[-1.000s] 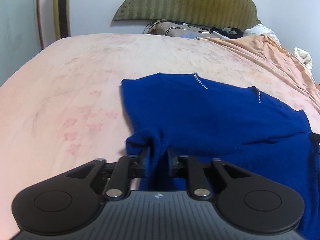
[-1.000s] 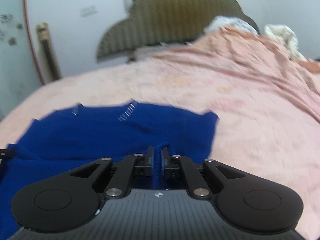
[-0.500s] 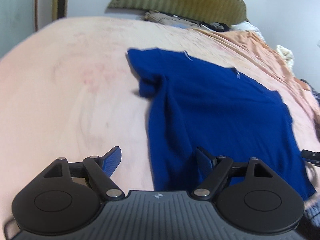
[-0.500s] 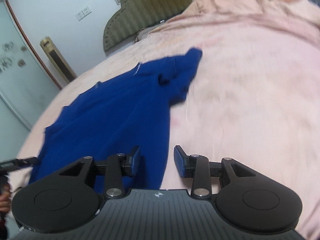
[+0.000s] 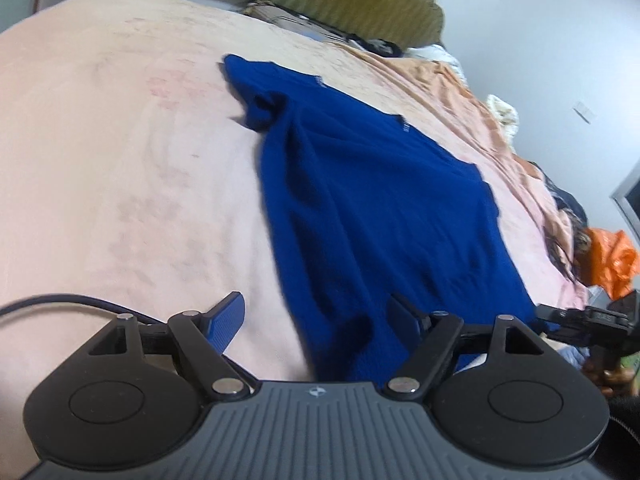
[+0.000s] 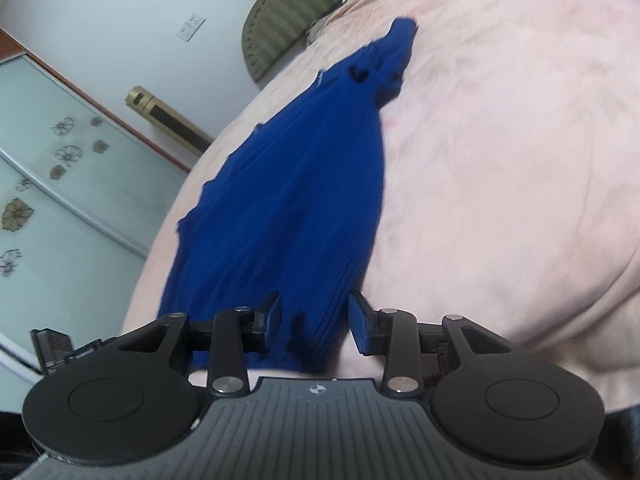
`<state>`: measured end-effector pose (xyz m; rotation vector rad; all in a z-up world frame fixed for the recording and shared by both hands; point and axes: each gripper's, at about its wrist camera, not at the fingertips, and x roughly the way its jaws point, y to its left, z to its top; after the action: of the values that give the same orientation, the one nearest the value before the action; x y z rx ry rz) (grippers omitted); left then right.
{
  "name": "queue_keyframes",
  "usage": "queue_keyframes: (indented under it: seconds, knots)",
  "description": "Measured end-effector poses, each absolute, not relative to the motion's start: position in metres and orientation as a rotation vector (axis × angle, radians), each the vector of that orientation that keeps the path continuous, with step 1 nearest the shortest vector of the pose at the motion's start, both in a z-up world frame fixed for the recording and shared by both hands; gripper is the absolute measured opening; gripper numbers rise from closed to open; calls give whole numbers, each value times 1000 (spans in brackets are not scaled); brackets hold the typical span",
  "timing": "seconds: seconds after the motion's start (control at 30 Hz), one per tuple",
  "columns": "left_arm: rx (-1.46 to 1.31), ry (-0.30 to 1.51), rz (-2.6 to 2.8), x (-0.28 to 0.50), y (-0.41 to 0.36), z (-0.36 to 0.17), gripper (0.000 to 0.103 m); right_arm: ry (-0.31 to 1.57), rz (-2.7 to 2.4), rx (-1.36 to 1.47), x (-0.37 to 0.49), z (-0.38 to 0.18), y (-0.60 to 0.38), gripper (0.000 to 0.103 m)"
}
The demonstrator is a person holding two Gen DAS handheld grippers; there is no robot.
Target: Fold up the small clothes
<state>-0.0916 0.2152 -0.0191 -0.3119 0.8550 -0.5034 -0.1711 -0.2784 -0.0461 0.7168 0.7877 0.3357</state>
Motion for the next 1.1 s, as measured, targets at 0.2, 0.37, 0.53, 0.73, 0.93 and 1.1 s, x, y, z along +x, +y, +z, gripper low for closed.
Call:
queue_keyframes:
  seconds: [0.2, 0.37, 0.53, 0.73, 0.93, 1.1]
  knots:
    - [-283, 877, -549, -96, 193, -24, 24, 800, 305, 634, -172, -42, -260, 11]
    - [-242, 833, -522, -104, 190, -9, 12, 748, 244, 601, -179, -31, -262, 9]
    - [-156, 724, -541, -126, 188, 28, 12, 654, 250, 552, -195, 2, -270, 9]
    - [-87, 857, -449, -102, 166, -10, 12, 710, 263, 506, -185, -6, -263, 9]
    - [-189, 890, -477, -99, 184, -18, 18, 779, 268, 517, -179, -26, -261, 17]
    - [-259, 906, -487, -99, 191, -22, 20, 782, 275, 566, -181, -35, -265, 17]
